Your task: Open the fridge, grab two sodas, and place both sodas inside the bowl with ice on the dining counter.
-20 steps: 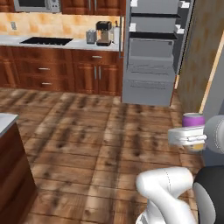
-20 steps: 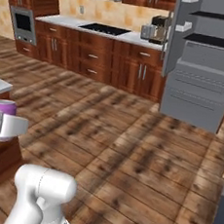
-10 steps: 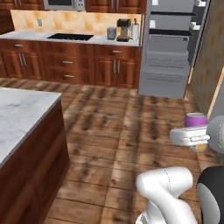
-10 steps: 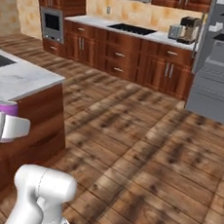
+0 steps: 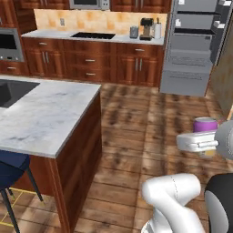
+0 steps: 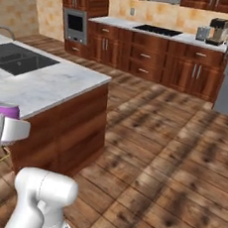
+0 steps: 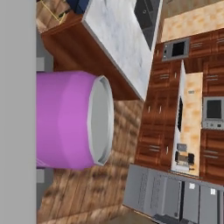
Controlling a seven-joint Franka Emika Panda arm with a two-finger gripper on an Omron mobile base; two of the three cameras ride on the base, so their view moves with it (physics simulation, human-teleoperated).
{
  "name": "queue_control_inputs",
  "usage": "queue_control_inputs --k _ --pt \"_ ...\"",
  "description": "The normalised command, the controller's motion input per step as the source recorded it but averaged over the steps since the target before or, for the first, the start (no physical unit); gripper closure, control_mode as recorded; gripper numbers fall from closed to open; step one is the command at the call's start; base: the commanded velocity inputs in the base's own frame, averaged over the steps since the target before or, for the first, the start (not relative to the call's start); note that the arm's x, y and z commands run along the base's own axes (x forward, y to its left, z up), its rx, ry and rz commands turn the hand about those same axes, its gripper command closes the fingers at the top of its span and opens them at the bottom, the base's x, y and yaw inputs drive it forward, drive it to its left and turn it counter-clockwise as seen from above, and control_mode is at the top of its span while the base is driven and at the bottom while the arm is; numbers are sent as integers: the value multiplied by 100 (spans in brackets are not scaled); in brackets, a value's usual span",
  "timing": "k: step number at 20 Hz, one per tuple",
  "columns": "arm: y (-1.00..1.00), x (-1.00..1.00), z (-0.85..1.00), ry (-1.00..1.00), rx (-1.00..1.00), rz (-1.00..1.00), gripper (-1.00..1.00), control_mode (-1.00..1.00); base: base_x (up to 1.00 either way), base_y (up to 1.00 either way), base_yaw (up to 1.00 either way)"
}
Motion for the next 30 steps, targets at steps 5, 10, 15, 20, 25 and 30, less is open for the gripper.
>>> queue_control_inputs --k 5,10,15,20,25,30 --pt "0 0 0 0 0 0 100 100 -6 100 0" --pt "0 0 0 0 0 0 100 100 0 100 -2" --pt "0 0 0 0 0 0 100 100 0 100 -2" --pt "0 0 0 0 0 0 100 100 0 100 -3" --pt "0 0 0 0 0 0 100 100 7 100 -11" --pt "0 0 0 0 0 0 100 100 16 100 -17"
